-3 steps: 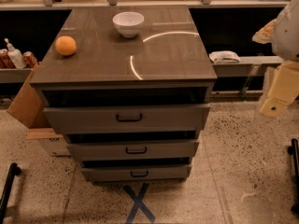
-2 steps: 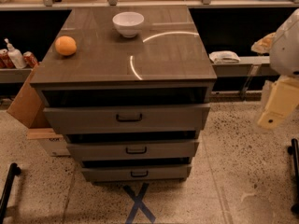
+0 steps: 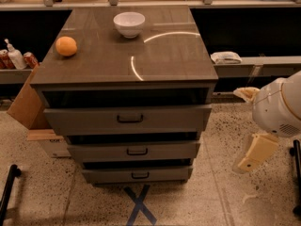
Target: Open middle drawer
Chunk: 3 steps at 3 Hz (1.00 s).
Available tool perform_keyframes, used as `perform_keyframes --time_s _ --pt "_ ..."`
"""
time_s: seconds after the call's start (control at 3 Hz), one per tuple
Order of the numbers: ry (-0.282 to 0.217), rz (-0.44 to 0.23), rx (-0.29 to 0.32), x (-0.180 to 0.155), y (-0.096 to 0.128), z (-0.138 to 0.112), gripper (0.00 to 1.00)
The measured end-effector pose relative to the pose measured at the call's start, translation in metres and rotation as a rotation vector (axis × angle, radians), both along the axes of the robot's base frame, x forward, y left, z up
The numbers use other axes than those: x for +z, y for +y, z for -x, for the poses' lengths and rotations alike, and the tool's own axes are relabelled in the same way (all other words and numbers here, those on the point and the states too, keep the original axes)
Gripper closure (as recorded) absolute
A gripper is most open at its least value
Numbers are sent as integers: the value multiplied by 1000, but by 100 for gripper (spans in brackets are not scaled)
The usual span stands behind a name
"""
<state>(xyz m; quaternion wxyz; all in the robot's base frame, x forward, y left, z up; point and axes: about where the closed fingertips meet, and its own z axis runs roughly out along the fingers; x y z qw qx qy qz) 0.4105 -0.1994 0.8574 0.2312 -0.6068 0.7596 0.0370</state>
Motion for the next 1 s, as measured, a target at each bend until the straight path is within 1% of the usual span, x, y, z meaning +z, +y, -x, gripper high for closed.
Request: perform_keyframes --time_s 0.33,0.67,1.0 --pt "0 0 0 0 0 0 0" --pt "-23 7 7 -5 2 1 0" --pt "-17 -30 40 -41 12 3 0"
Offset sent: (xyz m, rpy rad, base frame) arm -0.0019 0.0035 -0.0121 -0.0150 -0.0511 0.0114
